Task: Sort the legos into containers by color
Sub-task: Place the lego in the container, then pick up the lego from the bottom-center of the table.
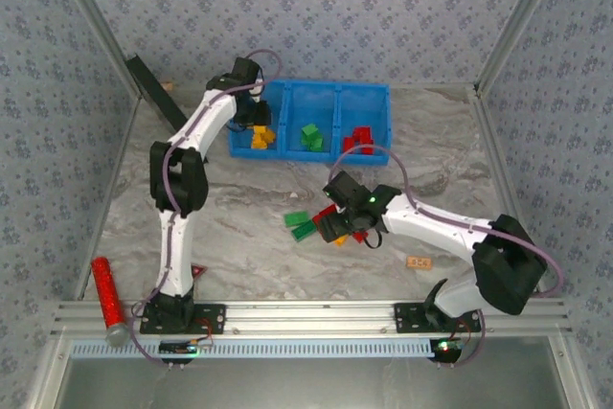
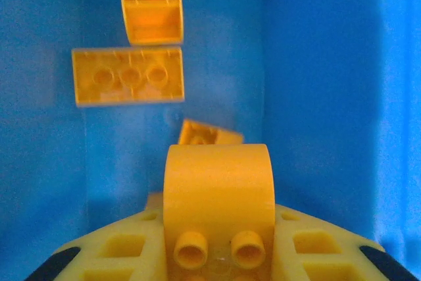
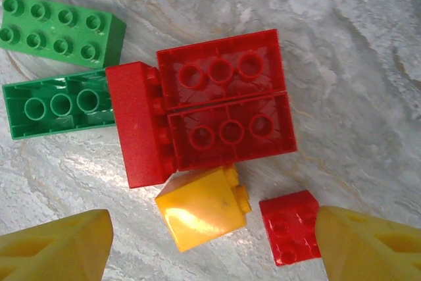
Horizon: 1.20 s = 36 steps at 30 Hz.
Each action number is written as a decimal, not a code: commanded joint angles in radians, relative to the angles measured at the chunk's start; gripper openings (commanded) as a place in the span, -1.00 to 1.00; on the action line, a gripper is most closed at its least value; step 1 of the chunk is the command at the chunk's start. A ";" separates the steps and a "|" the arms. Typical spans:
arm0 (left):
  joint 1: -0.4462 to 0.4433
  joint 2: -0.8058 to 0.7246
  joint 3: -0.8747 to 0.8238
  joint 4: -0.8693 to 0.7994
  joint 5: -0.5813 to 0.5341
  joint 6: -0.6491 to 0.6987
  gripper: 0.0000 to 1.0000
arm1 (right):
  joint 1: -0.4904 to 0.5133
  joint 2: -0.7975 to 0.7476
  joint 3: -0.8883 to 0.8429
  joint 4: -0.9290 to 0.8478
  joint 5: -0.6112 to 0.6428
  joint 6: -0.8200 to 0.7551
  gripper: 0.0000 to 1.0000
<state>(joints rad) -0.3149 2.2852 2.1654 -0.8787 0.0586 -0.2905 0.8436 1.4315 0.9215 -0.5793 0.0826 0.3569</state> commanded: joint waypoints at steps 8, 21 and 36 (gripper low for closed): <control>-0.001 0.152 0.241 -0.155 0.004 0.001 -0.39 | 0.017 0.059 0.014 -0.045 0.013 -0.021 0.70; -0.001 0.143 0.239 -0.156 0.006 0.000 0.17 | 0.014 0.143 -0.011 0.007 -0.011 -0.035 0.53; -0.006 -0.138 0.206 -0.247 0.033 0.061 0.24 | 0.029 0.196 -0.005 0.012 -0.046 -0.032 -0.06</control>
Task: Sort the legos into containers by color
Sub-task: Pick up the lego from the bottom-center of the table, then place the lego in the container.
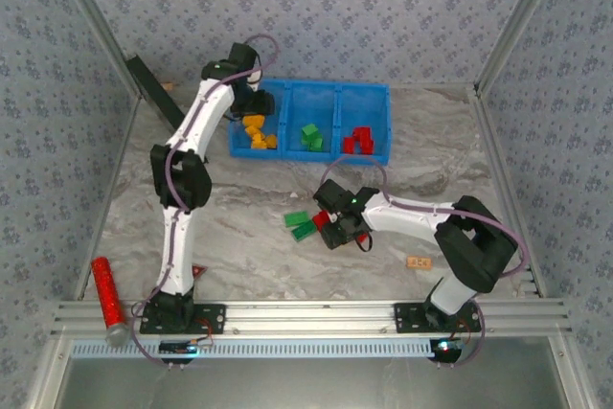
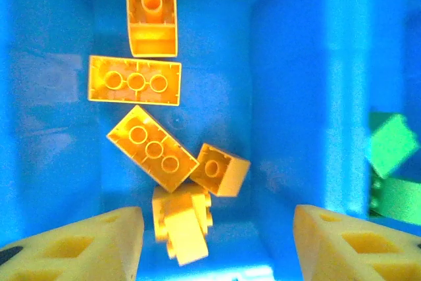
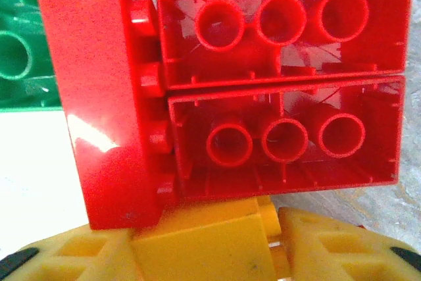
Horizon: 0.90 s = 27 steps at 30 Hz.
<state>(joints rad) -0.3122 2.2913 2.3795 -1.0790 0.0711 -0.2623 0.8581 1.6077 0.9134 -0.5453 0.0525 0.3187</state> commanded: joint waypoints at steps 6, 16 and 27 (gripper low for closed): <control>-0.005 -0.369 -0.210 -0.040 -0.001 0.065 0.27 | 0.052 0.002 0.002 -0.051 -0.004 0.048 -0.23; 0.006 -0.834 -0.752 0.017 -0.018 0.058 0.31 | 0.050 -0.113 0.193 -0.226 0.013 0.050 -0.31; 0.007 -1.207 -1.040 -0.124 -0.033 0.010 0.35 | -0.017 0.165 0.718 -0.067 0.100 -0.241 -0.34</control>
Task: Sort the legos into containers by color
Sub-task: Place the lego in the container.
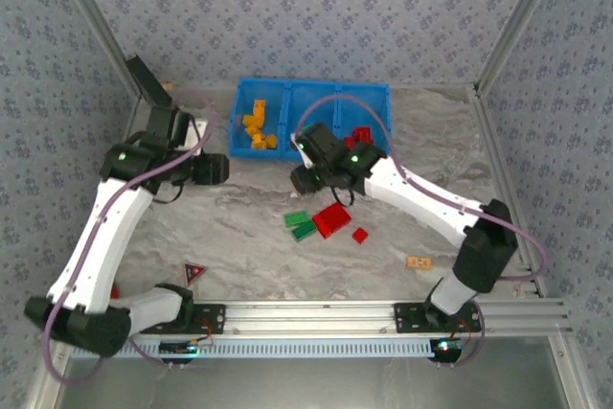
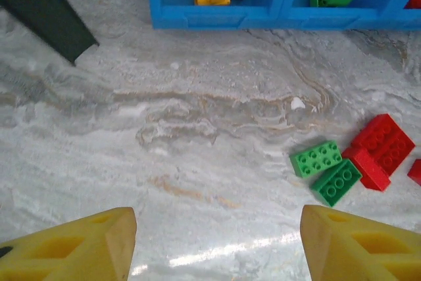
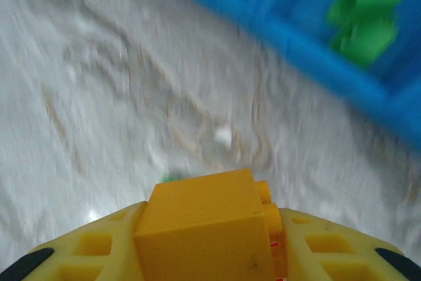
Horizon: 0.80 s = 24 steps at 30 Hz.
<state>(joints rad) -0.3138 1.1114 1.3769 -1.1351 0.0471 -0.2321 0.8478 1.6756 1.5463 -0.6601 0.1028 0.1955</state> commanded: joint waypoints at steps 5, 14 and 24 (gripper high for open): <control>0.007 -0.098 -0.116 -0.100 0.049 -0.031 0.36 | -0.017 0.320 0.346 0.124 0.067 -0.244 -0.34; 0.007 -0.162 -0.210 -0.122 0.132 -0.063 0.37 | -0.033 0.744 0.848 0.094 0.089 -0.395 -0.34; 0.005 -0.163 -0.211 -0.155 0.181 -0.058 0.38 | -0.075 0.947 1.017 0.071 0.109 -0.421 -0.28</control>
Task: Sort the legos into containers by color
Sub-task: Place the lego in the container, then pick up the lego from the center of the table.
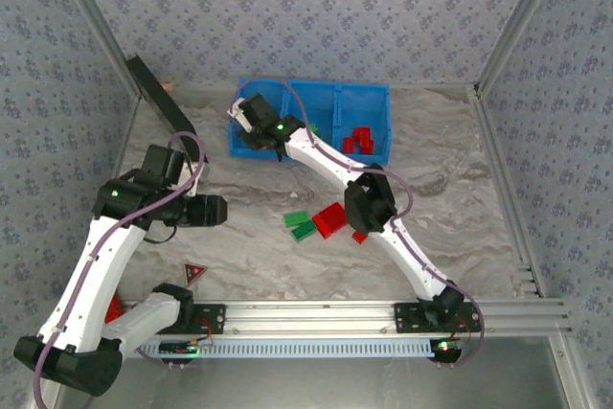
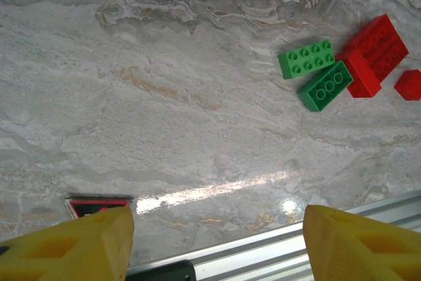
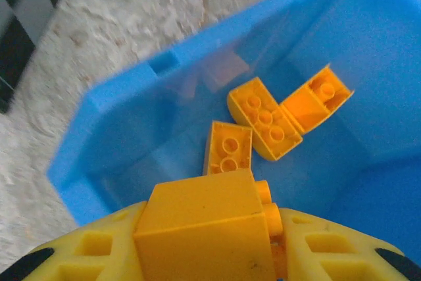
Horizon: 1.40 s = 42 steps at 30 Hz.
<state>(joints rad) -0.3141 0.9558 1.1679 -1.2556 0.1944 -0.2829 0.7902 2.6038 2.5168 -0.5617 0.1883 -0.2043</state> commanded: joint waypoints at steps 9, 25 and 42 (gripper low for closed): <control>0.006 0.015 -0.021 -0.026 0.050 0.011 0.39 | -0.038 0.042 0.066 0.008 -0.009 -0.035 0.09; -0.233 0.146 -0.085 0.191 -0.007 -0.081 0.39 | -0.038 -0.337 -0.211 0.039 -0.071 0.040 0.41; -0.565 0.601 -0.049 0.463 -0.064 -0.015 0.45 | -0.085 -1.305 -1.077 -0.219 0.051 0.435 0.74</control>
<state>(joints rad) -0.8585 1.5131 1.0790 -0.8333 0.1337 -0.3305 0.7086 1.3922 1.5143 -0.6865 0.1951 0.1215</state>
